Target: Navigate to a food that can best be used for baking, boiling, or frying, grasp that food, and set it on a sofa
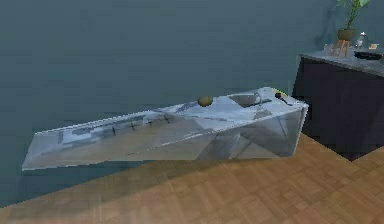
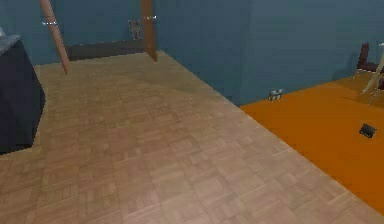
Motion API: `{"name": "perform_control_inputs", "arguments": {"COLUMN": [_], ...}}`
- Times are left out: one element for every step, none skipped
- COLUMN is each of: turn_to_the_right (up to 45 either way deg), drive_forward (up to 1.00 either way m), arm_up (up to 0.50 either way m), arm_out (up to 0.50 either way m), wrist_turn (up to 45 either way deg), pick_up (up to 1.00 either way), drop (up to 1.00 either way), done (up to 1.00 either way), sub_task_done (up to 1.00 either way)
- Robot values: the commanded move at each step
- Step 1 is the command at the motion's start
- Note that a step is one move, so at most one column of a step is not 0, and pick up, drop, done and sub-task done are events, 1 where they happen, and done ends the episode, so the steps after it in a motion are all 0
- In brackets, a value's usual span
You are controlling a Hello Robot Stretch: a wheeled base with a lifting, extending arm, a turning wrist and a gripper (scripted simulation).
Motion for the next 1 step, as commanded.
{"name": "perform_control_inputs", "arguments": {"turn_to_the_right": [6.0], "drive_forward": [0.00], "arm_up": [0.00], "arm_out": [0.00], "wrist_turn": [0.0], "pick_up": [0.00], "drop": [0.00], "done": [0.00], "sub_task_done": [0.00]}}
